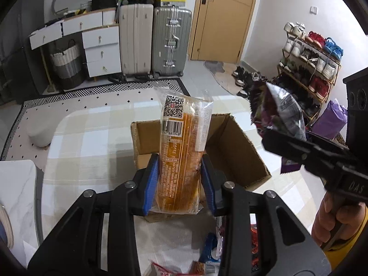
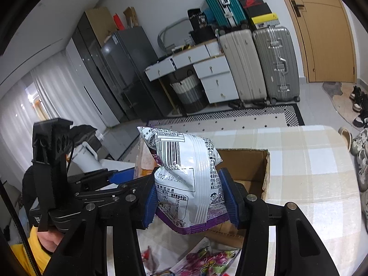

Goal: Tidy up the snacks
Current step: 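Lift both held packages and carry them over the brown SF box, then lower both packages into the box and open both grippers, then withdraw both grippers from the box back toward the snack pile, then grasp the red-and-white noodle snack bag with the left gripper while the right grasps a white red-topped chip bag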

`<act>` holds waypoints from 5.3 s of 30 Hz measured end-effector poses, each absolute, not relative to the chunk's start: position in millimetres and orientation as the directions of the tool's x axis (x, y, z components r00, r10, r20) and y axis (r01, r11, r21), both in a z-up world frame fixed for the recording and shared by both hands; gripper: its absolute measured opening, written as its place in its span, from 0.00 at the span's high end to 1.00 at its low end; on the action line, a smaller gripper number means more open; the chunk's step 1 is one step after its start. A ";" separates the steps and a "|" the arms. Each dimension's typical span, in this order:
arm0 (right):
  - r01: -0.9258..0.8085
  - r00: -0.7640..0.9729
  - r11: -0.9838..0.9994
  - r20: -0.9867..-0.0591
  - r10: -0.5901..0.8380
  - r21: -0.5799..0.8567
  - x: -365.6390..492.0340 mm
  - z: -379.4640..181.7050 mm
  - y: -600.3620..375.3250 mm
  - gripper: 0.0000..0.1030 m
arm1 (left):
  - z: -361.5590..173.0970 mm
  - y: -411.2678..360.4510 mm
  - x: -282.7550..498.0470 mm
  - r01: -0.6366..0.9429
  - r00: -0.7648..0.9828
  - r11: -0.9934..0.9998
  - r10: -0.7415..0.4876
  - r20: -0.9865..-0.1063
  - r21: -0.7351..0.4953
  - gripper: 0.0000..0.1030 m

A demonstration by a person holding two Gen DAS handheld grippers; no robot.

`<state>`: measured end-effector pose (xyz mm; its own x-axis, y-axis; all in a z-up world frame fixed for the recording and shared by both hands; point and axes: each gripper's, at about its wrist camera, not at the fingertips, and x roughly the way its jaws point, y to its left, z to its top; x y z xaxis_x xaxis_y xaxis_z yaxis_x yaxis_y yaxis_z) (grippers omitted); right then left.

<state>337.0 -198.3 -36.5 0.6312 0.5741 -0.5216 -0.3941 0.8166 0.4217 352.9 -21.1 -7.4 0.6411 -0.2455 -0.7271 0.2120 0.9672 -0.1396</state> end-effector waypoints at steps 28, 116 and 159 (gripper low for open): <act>-0.339 0.538 0.838 -0.643 0.545 0.427 390.1 -106.1 -190.6 0.51 | -119.0 -48.6 464.1 0.175 0.530 0.968 -0.246 -0.812 -0.179 0.64; -0.459 0.804 0.857 -0.301 0.513 0.235 13.0 -55.1 -186.0 0.01 | -42.3 47.7 13.4 0.074 0.785 0.988 -0.143 -0.603 -0.138 0.01; -0.465 0.660 0.841 -0.524 0.538 0.277 116.9 -124.8 -148.8 0.01 | -190.1 89.4 167.0 0.077 0.532 0.870 -0.449 -0.717 -0.488 0.54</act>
<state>116.9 -148.8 -124.8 0.6603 0.5378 -0.5242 -0.4646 0.8409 0.2775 167.0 89.4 -190.1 0.5325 -0.4492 -0.7174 0.0768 0.8697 -0.4876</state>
